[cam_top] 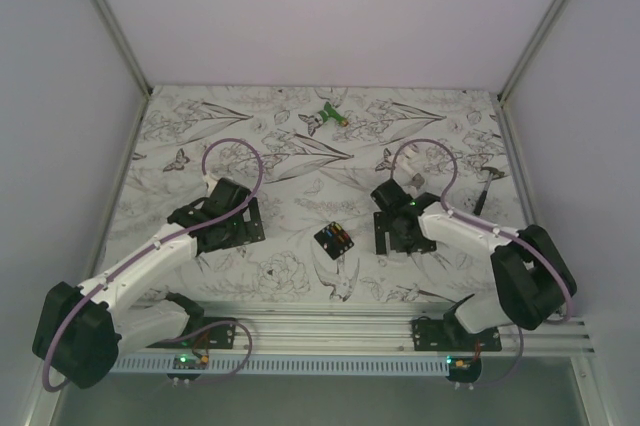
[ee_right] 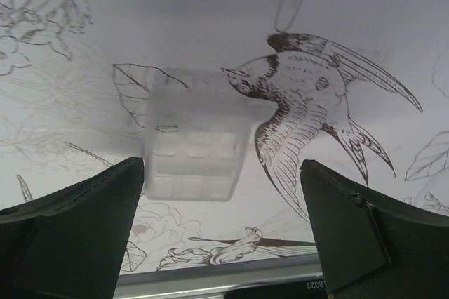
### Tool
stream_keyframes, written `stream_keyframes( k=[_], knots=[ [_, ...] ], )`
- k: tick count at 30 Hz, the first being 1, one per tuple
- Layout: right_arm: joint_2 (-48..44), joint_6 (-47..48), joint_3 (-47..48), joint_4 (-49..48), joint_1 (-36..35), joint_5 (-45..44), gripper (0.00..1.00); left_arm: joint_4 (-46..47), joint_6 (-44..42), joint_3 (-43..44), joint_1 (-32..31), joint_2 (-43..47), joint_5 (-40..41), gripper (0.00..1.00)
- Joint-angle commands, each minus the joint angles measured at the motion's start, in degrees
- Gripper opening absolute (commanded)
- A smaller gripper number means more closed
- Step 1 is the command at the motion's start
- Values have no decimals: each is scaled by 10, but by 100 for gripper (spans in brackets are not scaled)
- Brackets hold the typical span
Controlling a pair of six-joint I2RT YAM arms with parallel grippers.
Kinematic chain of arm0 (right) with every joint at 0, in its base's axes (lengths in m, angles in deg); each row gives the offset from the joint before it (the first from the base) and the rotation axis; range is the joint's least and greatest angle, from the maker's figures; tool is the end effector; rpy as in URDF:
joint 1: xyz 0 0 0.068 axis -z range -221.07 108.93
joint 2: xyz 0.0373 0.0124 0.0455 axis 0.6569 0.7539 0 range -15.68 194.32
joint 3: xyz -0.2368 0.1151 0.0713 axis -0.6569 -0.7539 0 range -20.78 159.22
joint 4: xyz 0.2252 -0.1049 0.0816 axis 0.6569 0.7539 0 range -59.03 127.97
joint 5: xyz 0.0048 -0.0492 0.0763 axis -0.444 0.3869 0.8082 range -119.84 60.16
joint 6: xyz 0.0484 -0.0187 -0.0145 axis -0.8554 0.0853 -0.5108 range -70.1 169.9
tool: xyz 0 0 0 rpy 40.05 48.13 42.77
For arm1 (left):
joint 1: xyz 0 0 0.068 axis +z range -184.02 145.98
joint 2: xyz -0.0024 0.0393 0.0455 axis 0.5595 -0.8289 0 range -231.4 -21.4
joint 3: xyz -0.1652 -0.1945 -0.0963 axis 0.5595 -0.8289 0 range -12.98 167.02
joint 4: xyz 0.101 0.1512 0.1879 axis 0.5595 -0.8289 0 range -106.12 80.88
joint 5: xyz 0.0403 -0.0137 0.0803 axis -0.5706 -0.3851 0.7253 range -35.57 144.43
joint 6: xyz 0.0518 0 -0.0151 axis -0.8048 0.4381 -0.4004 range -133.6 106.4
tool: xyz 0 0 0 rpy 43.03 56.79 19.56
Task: Snap on the fuse box
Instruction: Pick up the fuse box cover from the center of the board.
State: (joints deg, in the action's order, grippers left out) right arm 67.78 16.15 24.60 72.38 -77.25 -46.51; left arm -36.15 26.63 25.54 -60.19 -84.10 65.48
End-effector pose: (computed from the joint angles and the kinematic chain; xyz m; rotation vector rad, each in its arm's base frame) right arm 0.1994 0.1332 0.1657 -0.0217 2.8197 -0.1895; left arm 0.1963 -0.0888 0.2176 -0.3842 2.4313 -0.2753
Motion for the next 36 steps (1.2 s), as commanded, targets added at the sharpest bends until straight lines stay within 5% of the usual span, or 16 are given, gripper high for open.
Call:
stream_keyframes(
  k=[1, 10, 22, 36],
  knots=[
    [-34, -26, -10, 18, 13, -14, 100, -16, -5, 6, 4, 1, -5, 100],
    [-30, 7, 11, -36, 28, 32, 99, -17, -6, 5, 4, 6, -5, 100],
    [-12, 19, 4, -59, 33, 38, 66, -17, -6, 5, 3, 5, -5, 100],
    [-17, 48, 33, -55, 19, 69, 40, -17, -7, 5, 4, 5, -3, 100]
  ],
)
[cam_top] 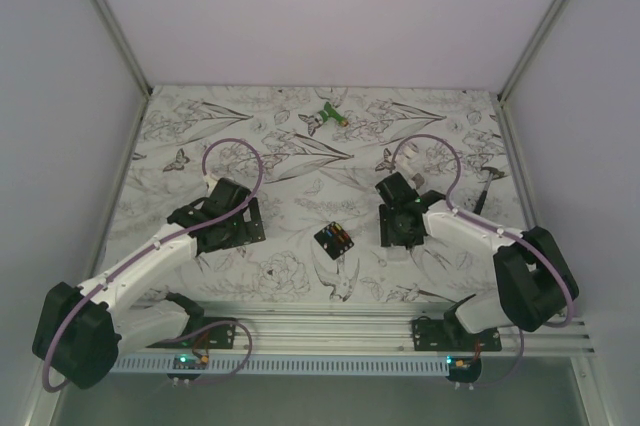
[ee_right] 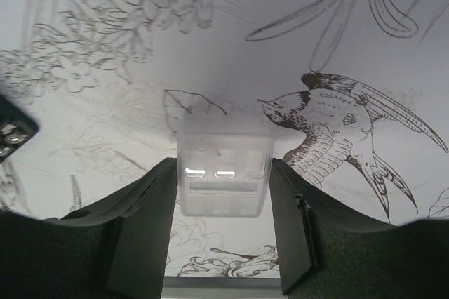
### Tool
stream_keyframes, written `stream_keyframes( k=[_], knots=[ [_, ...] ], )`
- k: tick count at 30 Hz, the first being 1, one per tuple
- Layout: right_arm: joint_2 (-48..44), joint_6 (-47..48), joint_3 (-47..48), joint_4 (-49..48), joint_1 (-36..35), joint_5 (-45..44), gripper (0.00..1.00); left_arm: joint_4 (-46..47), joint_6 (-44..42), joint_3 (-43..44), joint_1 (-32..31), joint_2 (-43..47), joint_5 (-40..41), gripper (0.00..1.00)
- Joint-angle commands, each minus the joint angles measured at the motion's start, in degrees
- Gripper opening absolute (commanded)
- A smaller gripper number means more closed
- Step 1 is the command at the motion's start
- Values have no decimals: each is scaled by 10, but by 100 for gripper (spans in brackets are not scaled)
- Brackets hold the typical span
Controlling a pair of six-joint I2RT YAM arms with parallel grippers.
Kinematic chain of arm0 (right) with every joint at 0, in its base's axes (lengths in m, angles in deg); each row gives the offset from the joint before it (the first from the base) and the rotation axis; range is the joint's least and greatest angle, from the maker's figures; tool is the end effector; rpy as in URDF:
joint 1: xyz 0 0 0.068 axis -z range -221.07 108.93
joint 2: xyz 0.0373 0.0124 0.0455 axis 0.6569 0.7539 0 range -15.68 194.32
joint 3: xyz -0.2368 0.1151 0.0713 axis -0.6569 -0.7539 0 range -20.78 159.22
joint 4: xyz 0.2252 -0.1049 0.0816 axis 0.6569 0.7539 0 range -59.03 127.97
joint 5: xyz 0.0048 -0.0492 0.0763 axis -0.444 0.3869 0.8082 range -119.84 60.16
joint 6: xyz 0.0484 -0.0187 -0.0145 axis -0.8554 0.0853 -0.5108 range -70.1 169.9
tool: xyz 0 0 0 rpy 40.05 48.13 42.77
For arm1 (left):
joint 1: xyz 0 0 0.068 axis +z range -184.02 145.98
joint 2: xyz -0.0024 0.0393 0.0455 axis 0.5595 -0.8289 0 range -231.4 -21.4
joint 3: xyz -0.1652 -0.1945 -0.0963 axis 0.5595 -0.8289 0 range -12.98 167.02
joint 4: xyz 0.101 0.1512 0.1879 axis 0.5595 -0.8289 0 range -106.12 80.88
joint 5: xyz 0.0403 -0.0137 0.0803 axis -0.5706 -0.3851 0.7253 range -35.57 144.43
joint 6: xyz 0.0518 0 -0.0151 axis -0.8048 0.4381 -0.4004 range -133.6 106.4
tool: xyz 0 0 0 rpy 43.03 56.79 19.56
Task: Snap on the fuse box
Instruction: Pick up the fuse box cover from the center of the board.
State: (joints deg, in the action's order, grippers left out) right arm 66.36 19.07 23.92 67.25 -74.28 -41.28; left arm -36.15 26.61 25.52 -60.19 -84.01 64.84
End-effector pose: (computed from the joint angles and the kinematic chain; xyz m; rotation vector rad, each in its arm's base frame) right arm 0.2092 0.1285 0.1696 -0.0177 2.7945 -0.0237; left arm 0.1960 -0.0891 0.2177 -0.3796 2.4353 -0.2881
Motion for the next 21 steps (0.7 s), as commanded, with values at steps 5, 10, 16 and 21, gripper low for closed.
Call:
stream_keyframes(
  k=[5, 10, 16, 21],
  knots=[
    [3, 51, 109, 17, -52, 22, 35, -16, -6, 4, 4, 4, 3, 100],
    [43, 90, 191, 33, -96, 40, 33, -17, -6, 4, 4, 5, 3, 100],
    [115, 129, 253, 46, -131, 63, 32, -17, -7, 4, 4, 7, 5, 100],
    [159, 147, 284, 55, -153, 77, 31, -17, -7, 3, 4, 9, 6, 100]
  ],
)
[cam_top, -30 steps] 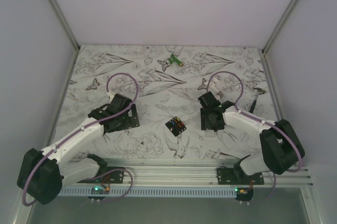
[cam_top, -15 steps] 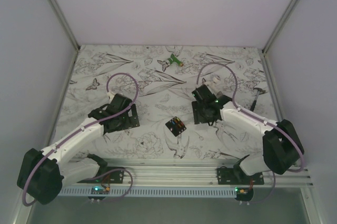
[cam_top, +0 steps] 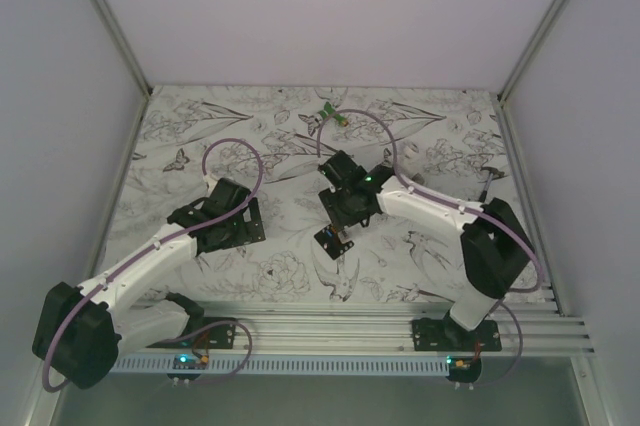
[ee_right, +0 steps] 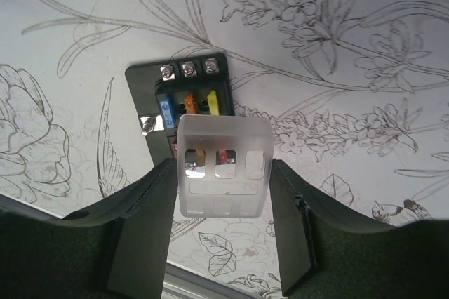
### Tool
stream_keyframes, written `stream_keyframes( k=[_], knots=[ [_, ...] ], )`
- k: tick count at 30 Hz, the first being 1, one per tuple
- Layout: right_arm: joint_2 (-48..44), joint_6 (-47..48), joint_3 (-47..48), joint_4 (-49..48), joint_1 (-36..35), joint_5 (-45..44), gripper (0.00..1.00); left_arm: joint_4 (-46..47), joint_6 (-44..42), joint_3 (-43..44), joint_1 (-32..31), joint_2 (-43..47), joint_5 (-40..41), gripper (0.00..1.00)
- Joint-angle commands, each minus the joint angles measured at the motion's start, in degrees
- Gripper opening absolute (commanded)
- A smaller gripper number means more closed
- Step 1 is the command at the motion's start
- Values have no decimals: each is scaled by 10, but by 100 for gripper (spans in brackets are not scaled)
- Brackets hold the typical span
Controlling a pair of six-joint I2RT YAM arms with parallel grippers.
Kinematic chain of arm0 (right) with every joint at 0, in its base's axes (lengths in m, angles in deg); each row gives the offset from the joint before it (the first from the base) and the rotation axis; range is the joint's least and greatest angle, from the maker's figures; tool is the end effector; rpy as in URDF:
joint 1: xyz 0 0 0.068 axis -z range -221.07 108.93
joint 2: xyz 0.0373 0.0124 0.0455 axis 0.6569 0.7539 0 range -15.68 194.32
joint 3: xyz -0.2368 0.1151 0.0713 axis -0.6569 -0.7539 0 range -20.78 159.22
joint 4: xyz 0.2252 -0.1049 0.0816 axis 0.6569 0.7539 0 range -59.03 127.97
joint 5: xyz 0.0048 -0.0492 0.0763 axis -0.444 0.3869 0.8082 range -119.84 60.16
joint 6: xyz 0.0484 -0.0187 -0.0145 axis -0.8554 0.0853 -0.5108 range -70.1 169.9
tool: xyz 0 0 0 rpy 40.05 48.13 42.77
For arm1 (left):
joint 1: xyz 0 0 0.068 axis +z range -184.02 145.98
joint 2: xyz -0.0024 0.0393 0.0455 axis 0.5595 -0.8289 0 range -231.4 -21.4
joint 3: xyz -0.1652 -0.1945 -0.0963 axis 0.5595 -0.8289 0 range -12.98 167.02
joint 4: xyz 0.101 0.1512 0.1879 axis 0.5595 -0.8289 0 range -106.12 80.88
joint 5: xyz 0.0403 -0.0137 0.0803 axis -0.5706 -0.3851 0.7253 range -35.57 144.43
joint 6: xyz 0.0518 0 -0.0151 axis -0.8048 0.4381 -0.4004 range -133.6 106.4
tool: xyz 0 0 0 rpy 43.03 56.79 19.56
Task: Snap on the fuse box
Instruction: Pick up the fuse box cover from the center of the board, then close the fuse box cover on the fuse box base.
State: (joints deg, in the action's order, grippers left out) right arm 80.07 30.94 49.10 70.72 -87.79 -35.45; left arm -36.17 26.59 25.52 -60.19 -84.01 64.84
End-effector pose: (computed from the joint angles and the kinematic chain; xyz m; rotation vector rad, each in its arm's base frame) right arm 0.2345 0.2439 0.2237 -0.6255 2.6516 0.2074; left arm 0.1959 -0.0890 0.2177 -0.3792 2.4357 -0.2877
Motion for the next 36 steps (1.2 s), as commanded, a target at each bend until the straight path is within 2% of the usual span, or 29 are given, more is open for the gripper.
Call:
stream_keyframes(
  k=[1, 17, 36],
  knots=[
    [28, 31, 37, 21, -21, 19, 31, -17, -7, 3, 4, 9, 6, 100],
    [77, 51, 48, 6, -32, 26, 30, -17, -7, 4, 4, 6, 7, 100],
    [86, 83, 46, 7, -34, 26, 30, -17, -8, 4, 4, 6, 6, 100]
  ],
)
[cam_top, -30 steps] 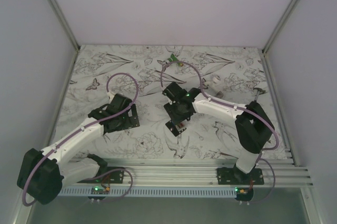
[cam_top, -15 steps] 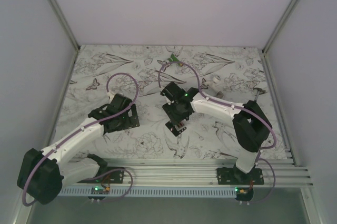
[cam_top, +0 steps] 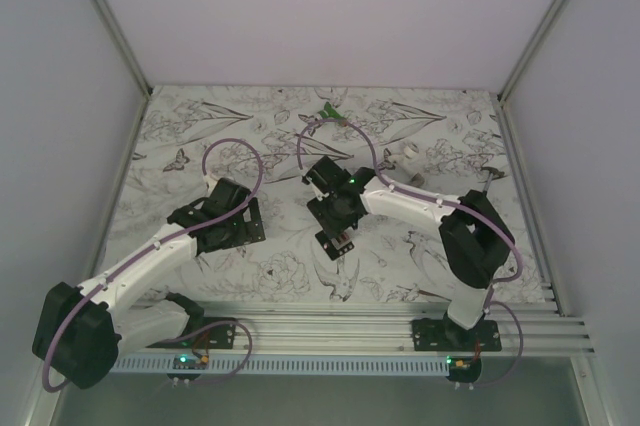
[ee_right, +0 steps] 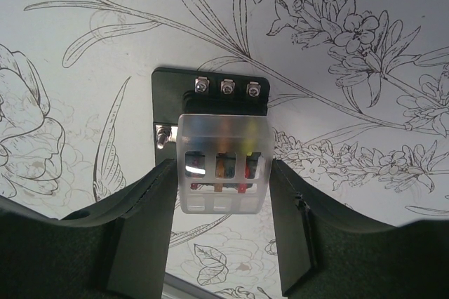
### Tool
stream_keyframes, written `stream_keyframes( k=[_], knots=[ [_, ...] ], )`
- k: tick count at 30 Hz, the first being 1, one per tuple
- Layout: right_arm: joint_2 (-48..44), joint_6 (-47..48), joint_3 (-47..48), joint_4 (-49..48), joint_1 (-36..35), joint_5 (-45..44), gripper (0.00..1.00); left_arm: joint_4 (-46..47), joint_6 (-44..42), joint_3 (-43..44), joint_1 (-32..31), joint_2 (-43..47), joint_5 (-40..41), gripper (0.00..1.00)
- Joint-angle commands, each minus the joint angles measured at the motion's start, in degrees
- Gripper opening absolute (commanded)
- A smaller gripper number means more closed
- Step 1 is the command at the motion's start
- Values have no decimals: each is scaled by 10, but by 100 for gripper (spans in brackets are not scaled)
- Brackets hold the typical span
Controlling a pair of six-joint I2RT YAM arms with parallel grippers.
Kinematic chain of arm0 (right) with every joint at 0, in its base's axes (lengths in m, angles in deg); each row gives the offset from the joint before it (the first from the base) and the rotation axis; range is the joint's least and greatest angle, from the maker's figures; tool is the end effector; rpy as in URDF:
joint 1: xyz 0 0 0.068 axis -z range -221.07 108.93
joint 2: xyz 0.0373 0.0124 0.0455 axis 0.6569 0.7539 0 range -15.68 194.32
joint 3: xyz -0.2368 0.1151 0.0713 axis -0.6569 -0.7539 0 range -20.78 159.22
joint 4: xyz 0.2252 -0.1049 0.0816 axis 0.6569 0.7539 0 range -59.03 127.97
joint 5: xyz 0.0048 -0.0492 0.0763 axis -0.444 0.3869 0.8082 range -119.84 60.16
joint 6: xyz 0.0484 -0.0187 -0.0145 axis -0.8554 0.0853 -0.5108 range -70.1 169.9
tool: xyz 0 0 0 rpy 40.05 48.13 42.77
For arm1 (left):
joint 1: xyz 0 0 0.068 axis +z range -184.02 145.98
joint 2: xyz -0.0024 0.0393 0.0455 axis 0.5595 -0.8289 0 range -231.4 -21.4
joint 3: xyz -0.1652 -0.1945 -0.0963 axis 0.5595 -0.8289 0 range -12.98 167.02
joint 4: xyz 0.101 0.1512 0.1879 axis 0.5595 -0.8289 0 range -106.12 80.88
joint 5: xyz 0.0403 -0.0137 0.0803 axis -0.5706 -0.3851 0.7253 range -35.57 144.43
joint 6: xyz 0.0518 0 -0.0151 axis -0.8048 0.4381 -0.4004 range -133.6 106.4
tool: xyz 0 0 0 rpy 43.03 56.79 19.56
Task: Snap on the fuse box
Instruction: Close the fuse box cover on the fuse box base.
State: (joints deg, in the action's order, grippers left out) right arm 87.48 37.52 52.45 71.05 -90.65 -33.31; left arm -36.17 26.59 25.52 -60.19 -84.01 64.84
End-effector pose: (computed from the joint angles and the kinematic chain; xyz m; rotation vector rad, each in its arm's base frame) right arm 0.2350 0.2725 0.1975 -0.8807 2.6641 0.1821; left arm 0.1959 -0.0890 0.2177 -0.3792 2.4357 -0.2877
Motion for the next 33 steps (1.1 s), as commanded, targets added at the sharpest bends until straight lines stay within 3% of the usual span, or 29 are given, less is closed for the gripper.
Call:
stream_keyframes(
  k=[1, 17, 33],
  knots=[
    [14, 16, 13, 3, -5, 3, 30, -17, -8, 4, 4, 6, 7, 100],
    [54, -35, -3, 23, -5, -5, 31, -17, -8, 3, 4, 7, 5, 100],
    [58, -76, -113, 22, -10, -30, 30, -17, -5, 4, 4, 4, 5, 100]
  ],
)
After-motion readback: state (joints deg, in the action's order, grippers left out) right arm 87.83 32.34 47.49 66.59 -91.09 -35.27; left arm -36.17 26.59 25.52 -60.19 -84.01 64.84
